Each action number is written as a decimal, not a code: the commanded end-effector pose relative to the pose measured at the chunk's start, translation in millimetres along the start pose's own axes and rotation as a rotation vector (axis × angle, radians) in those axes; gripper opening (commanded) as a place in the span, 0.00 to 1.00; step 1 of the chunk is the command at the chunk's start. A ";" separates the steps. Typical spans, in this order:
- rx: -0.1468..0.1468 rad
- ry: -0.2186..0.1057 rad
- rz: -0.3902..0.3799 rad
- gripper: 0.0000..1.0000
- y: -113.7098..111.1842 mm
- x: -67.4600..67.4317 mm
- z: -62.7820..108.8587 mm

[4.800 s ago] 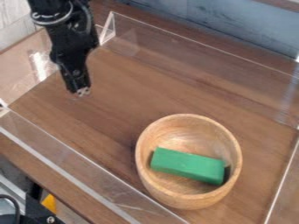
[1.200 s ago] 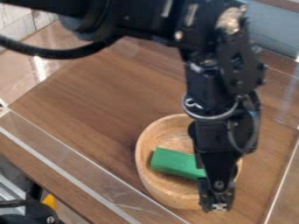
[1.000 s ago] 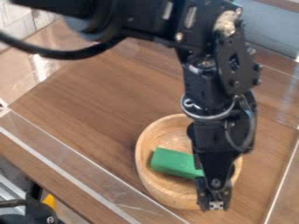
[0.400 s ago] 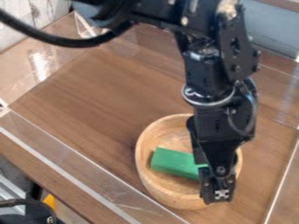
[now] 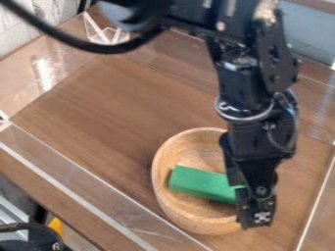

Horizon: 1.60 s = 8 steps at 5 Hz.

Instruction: Remove the green block from inside the brown bowl and put it on the table

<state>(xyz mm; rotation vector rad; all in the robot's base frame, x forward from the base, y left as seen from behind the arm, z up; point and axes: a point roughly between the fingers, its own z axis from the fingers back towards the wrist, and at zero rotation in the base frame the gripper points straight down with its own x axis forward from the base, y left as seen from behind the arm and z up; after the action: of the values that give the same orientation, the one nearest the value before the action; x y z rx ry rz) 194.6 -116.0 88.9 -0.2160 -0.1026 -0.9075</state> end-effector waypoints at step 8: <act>0.040 -0.042 0.146 1.00 39.9 -29.2 -33.8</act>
<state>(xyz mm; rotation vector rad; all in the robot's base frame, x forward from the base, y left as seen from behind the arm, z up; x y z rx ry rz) 207.8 -76.8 46.9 -0.2036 -0.1485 -0.7483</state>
